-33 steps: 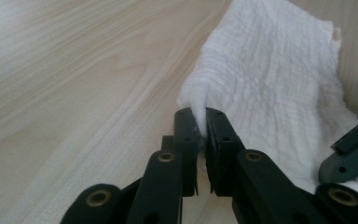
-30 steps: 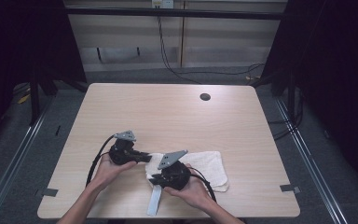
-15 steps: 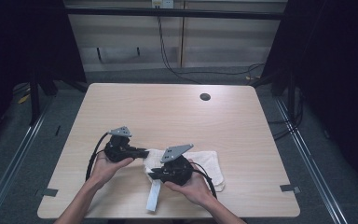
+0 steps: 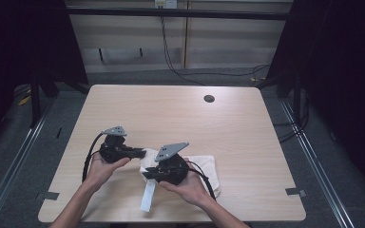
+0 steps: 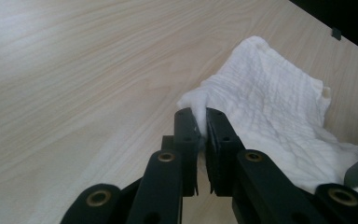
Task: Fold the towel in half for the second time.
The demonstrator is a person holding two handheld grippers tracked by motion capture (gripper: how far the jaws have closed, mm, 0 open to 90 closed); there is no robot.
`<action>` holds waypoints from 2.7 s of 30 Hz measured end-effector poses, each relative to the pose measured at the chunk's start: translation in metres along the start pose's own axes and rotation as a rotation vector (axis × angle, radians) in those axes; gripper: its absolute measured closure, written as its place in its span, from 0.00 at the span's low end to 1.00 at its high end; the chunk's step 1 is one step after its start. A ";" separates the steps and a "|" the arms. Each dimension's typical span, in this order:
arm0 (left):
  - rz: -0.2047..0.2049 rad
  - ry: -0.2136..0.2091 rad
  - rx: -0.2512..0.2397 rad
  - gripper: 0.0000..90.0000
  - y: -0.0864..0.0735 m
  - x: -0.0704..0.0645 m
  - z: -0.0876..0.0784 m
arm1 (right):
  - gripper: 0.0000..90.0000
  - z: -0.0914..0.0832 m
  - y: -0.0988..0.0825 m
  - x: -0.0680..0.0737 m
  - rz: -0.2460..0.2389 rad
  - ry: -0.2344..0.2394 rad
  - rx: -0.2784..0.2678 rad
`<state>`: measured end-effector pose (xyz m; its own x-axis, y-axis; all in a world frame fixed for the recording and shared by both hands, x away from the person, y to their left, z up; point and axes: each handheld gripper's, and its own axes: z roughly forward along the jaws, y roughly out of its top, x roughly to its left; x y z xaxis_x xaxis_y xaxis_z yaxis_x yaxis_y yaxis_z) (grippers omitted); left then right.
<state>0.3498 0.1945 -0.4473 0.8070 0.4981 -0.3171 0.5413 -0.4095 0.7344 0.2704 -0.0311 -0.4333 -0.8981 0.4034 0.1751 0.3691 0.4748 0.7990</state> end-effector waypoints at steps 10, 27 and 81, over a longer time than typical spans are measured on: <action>0.000 0.009 -0.026 0.93 0.002 0.004 -0.021 | 0.93 0.001 0.014 0.003 -0.006 0.002 -0.047; 0.036 0.009 -0.021 0.93 0.021 -0.010 0.000 | 0.93 0.000 0.006 0.011 -0.016 -0.049 -0.118; 0.045 -0.087 0.095 0.93 0.039 -0.053 0.135 | 0.86 -0.075 -0.095 -0.016 0.102 -0.208 -0.016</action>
<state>0.3596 0.0487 -0.4830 0.8460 0.4116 -0.3390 0.5209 -0.5021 0.6903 0.2322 -0.1413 -0.4692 -0.7871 0.6019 0.1350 0.4505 0.4113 0.7924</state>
